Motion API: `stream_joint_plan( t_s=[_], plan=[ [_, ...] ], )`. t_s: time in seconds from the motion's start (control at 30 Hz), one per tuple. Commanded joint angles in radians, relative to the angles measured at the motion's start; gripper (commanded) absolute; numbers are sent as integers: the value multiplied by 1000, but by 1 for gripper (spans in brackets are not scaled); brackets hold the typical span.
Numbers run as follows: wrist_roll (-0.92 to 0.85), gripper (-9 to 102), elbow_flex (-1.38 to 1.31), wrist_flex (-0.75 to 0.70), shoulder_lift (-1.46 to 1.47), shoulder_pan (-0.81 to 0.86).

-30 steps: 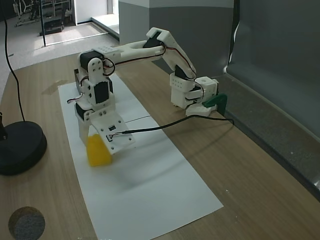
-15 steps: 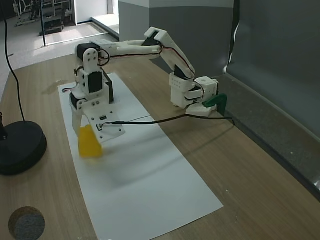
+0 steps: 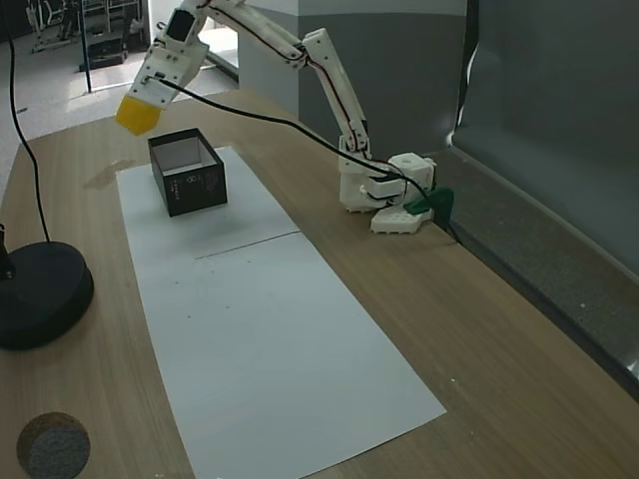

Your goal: Grab a yellow square and put it in the box.

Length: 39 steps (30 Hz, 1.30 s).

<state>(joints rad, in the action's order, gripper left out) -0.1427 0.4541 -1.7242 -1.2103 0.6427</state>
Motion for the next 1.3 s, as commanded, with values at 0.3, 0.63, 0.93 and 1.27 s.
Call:
stream_joint_plan(
  t_s=[0.3, 0.63, 0.93, 1.27],
  plan=[
    [-87, 5, -51, 0, 77, 232],
    [-80, 5, -51, -2, 281, 229],
    [-60, 20, -52, -2, 301, 222],
    [146, 6, -104, -3, 77, 98]
  ],
)
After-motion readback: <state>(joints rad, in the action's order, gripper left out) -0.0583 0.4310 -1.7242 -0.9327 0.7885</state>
